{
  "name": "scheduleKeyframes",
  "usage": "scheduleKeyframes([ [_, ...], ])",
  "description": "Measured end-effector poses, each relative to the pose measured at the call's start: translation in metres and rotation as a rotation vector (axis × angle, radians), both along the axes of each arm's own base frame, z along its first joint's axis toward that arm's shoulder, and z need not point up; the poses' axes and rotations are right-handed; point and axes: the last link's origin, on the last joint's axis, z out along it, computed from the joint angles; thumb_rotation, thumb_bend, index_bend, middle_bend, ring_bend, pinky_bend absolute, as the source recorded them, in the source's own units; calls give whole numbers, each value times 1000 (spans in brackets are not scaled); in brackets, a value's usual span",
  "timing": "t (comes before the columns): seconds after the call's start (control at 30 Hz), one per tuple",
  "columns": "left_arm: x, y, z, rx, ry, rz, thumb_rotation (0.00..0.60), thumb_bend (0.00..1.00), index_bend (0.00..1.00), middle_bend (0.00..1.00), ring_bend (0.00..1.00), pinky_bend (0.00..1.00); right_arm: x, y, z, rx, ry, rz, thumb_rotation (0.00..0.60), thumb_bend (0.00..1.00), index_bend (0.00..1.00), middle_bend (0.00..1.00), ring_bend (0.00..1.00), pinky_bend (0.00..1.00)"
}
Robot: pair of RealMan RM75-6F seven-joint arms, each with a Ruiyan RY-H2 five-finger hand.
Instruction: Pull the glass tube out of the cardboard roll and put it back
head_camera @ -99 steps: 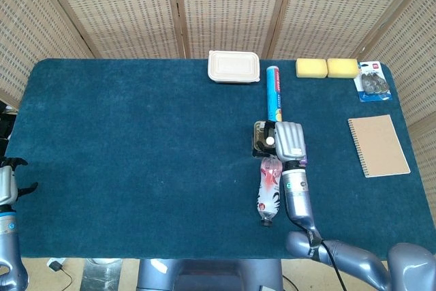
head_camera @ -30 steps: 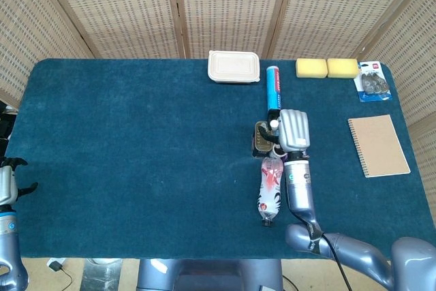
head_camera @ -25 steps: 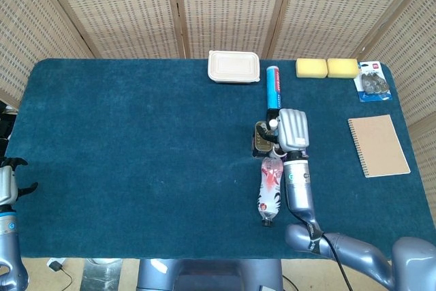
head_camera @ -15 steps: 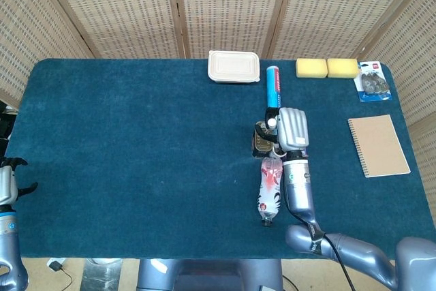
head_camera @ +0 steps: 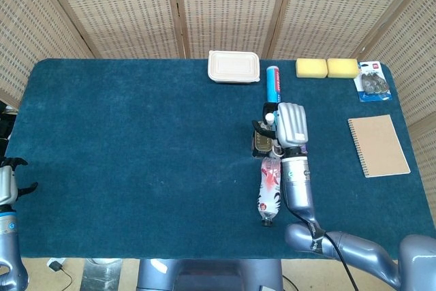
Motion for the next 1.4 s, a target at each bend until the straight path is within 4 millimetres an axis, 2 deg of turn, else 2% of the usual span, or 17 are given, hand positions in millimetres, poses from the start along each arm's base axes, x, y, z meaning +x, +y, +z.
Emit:
scheduleKeyframes([
  [0.23,0,0,0,0,0,0,599,108,399,371,201,295,13,0,9,-8,-31,20,600,296,790,939,974,879],
  [0.53,0,0,0,0,0,0,599,107,399,371,201,295,19,1,17,-12,-52,25,600,307,790,962,990,890],
  [1.03,0,0,0,0,-2,-1,600,107,399,372,201,295,36,12,28,99,-275,35,600,321,790,999,1000,967],
  [1.2,0,0,0,0,-3,-2,600,108,399,372,201,295,26,6,41,92,-257,14,600,322,790,999,1000,967],
  [1.4,0,0,0,-1,-3,-2,599,107,399,372,201,295,2,-14,61,19,-145,-31,600,321,790,999,1000,960],
])
